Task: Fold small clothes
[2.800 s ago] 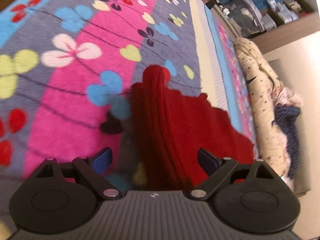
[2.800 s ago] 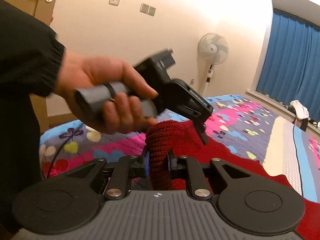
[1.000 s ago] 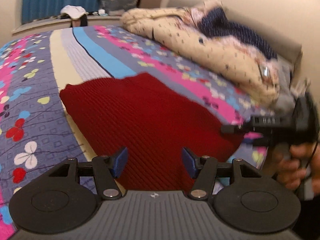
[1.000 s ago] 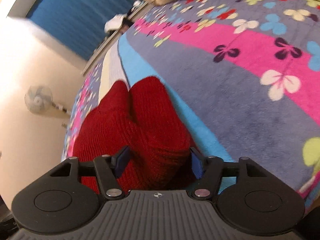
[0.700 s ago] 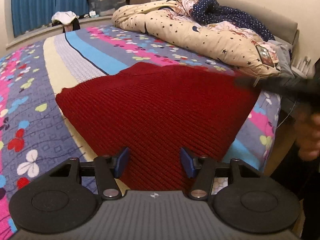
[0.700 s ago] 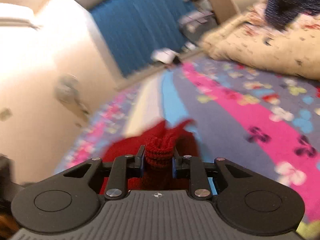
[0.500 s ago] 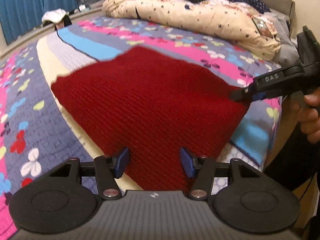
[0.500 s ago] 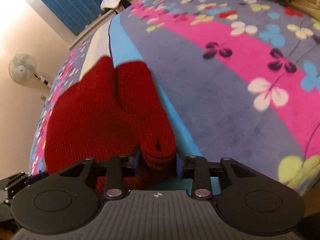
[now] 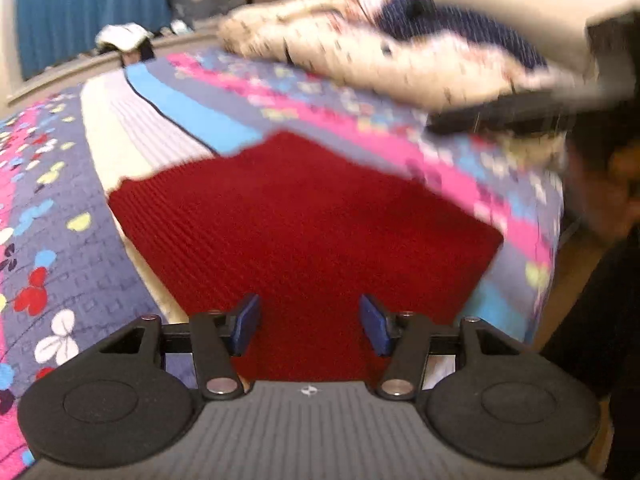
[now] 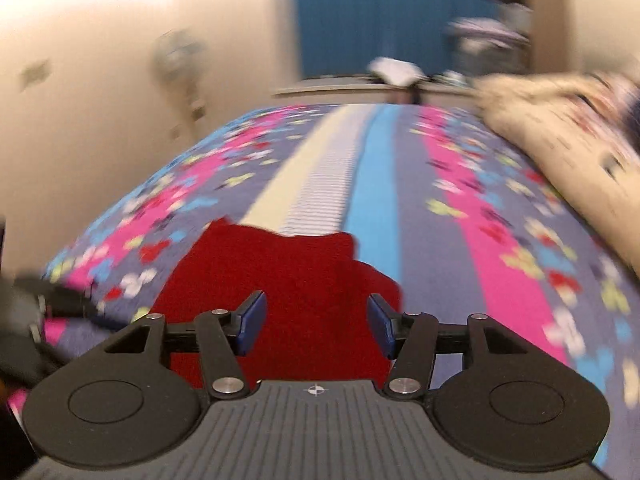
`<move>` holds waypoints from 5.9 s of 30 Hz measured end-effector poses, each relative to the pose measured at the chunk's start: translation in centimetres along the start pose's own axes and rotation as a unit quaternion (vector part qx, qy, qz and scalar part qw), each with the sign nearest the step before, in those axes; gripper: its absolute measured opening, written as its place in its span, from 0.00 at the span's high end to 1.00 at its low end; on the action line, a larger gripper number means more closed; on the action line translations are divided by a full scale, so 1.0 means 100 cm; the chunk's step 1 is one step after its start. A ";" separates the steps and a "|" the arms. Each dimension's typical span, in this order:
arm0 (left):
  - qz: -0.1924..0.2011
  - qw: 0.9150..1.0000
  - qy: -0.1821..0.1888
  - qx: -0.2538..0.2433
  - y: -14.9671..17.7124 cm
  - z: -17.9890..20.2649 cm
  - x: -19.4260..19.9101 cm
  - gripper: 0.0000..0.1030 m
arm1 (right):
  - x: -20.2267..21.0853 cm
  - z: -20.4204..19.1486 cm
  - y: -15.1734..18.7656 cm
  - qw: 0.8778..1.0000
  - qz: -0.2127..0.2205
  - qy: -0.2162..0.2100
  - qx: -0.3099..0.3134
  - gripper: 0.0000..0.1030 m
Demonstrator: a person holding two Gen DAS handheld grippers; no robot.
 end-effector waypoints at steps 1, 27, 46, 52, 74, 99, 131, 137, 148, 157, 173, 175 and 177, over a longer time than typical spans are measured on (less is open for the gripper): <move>0.012 1.000 -0.004 0.011 -0.002 -0.005 0.002 0.40 | -0.007 -0.003 -0.001 1.000 -0.003 -0.002 0.015 0.44; -0.016 0.965 -0.010 0.260 -0.013 -0.083 -0.045 0.00 | -0.142 0.105 0.024 0.954 -0.172 -0.025 -0.242 0.14; -0.008 0.915 0.101 0.390 -0.009 -0.112 -0.111 0.05 | -0.157 0.104 0.019 0.956 -0.135 -0.099 -0.241 0.56; 0.019 0.939 0.069 0.335 -0.036 -0.108 -0.088 0.28 | -0.147 0.106 0.003 0.958 -0.076 -0.117 -0.251 0.79; 0.013 0.928 -0.096 0.359 -0.046 -0.229 -0.049 0.24 | -0.185 0.044 -0.076 0.970 0.044 -0.067 -0.230 0.57; 0.044 0.967 -0.213 0.130 -0.048 -0.067 0.040 0.09 | -0.150 -0.042 -0.055 1.000 -0.018 -0.001 -0.016 0.29; 0.050 0.936 -0.292 0.192 0.023 0.013 0.100 0.01 | -0.030 -0.098 0.007 0.994 0.059 0.091 -0.026 0.01; 0.054 0.936 -0.290 0.193 0.021 0.015 0.097 0.01 | -0.035 -0.101 0.006 0.995 0.050 0.083 -0.033 0.01; 0.041 0.930 -0.288 0.225 0.025 0.007 0.092 0.01 | -0.037 -0.099 0.007 0.996 0.038 0.073 -0.045 0.01; 0.035 0.931 -0.283 0.229 0.025 0.008 0.090 0.01 | -0.042 -0.101 0.008 0.996 0.028 0.069 -0.048 0.01; 0.033 0.933 -0.280 0.225 0.025 0.008 0.089 0.01 | -0.048 -0.107 0.007 0.997 0.020 0.061 -0.044 0.01; 0.034 0.933 -0.280 0.225 0.025 0.010 0.088 0.01 | -0.048 -0.107 0.007 0.997 0.019 0.060 -0.045 0.01; 0.033 0.933 -0.280 0.226 0.025 0.010 0.088 0.01 | -0.048 -0.107 0.007 0.997 0.019 0.060 -0.044 0.01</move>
Point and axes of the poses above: each gripper's, at about its wrist camera, not at the fingertips, and x roughly against the way its jaws point, z to its right, y to its underside, the point moved 3 cm from there along -x, roughly the way its jaws point, and after that the axes turned 4 degrees about -z, right-handed, at the moved point
